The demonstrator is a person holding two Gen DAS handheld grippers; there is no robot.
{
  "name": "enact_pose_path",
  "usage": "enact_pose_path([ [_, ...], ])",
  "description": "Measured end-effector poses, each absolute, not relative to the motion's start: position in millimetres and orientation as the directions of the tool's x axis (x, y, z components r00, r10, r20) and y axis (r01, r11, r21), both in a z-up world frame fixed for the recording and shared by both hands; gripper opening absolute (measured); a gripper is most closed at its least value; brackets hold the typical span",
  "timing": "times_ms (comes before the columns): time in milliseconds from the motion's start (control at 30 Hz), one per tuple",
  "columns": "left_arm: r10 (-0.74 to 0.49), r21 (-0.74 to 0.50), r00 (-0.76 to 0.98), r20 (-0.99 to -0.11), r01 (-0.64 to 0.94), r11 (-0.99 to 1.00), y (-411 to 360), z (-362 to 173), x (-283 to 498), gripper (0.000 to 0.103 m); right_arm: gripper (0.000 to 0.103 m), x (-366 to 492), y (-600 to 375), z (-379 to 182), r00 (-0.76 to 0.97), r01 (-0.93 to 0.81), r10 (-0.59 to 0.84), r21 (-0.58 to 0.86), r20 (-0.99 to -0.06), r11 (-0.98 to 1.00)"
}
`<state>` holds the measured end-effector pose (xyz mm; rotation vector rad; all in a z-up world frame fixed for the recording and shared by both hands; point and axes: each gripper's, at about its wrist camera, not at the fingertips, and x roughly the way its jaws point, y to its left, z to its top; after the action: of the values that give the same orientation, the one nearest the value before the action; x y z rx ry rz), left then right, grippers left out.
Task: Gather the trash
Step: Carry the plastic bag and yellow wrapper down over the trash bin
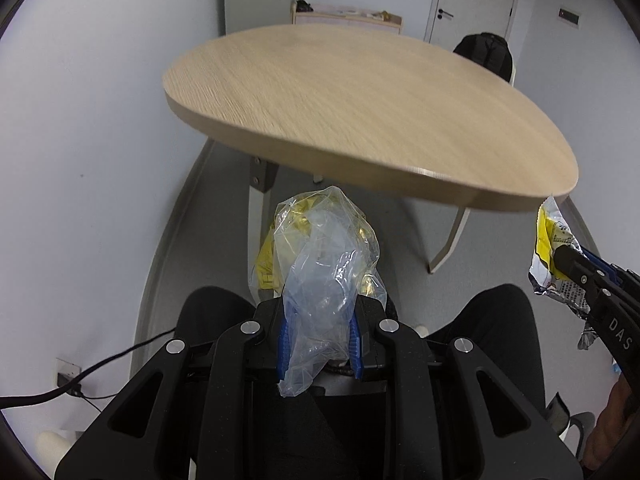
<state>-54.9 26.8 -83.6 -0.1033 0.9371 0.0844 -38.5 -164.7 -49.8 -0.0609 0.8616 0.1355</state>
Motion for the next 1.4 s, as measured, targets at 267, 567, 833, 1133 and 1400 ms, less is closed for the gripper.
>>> enact_pose_path([
  [267, 0.009, -0.053, 0.545, -0.839, -0.098, 0.994, 17.6, -123.8, -37.9, 0.022, 0.021, -32.1, -171.1, -93.3, 0.592, -0.121, 0.083, 0.013, -0.801, 0.993],
  [567, -0.001, -0.052, 0.504, -0.864, -0.087, 0.995, 25.2, -175.8, -10.4, 0.022, 0.021, 0.7, -168.4, -153.7, 0.525, -0.103, 0.065, 0.013, -0.849, 0.995],
  [833, -0.007, -0.048, 0.465, -0.885, -0.076, 0.996, 21.4, -221.9, 23.5, 0.022, 0.021, 35.1, -154.5, -199.6, 0.473, -0.108, 0.061, 0.010, -0.879, 0.994],
  [1133, 0.001, -0.035, 0.412, -0.911, -0.079, 0.996, 25.2, -277.9, 55.0, 0.022, 0.021, 72.9, -142.9, -257.8, 0.407, -0.115, 0.040, -0.008, -0.913, 0.993],
  [1400, 0.007, -0.034, 0.367, -0.930, -0.106, 0.994, 34.3, -324.0, 87.7, 0.022, 0.021, 102.5, -128.4, -316.3, 0.334, -0.141, 0.039, -0.009, -0.942, 0.990],
])
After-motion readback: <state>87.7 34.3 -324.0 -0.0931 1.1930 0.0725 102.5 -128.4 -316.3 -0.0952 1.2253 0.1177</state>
